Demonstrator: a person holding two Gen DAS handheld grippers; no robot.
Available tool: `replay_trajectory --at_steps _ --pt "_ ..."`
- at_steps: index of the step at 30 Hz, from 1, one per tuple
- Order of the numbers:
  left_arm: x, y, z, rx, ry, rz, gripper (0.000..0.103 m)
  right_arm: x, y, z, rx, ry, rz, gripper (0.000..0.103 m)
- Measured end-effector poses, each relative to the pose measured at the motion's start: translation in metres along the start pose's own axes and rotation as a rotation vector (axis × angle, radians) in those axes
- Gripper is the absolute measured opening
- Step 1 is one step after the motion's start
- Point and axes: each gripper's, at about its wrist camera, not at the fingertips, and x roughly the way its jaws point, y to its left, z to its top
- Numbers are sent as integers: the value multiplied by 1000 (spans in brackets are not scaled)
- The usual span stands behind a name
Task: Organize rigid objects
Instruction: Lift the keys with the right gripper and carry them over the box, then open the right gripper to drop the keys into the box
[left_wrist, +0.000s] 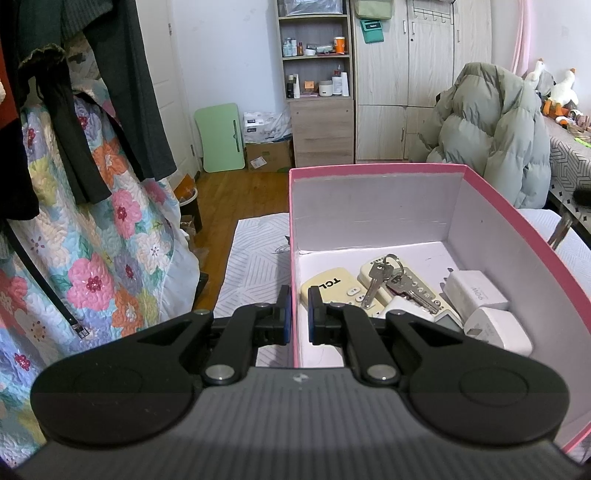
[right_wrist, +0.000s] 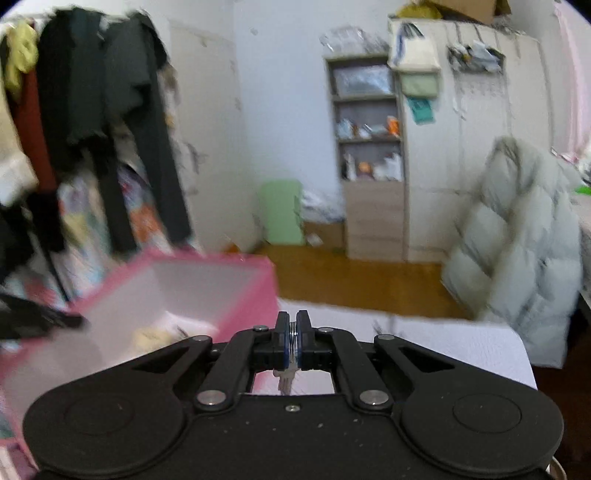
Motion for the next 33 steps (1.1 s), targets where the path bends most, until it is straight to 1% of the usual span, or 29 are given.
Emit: replay_trajectory --at_steps 3,7,10,14,19,21,24,26,27,29,33 --pt "0 -1 0 0 0 1 6 -9 13 15 0 -22 83 4" --pt "0 -2 0 -2 0 0 6 -11 32 29 -5 -10 195 4" --pt "0 -2 0 -7 0 -3 6 -7 45 33 11 32 289 4" --pt "0 -1 0 -7 0 -3 6 6 60 30 58 129 421 4" --pt "-1 0 -1 -19 -2 -10 6 23 86 16 63 229 516 4" --pt "-1 1 0 -22 -3 -11 6 30 93 9 66 271 540 4" --pt "-1 2 0 -23 -3 -12 6 44 98 -2 78 323 518 6" --pt "-1 2 0 -22 -3 -12 6 52 98 -9 91 366 513 12" --pt "-1 3 0 -22 -3 -11 6 54 98 -11 96 378 507 12" --pt "-1 2 0 -23 -3 -12 6 51 94 -15 97 374 493 12" --pt "-1 3 0 -22 -3 -12 6 40 84 -9 112 348 478 12"
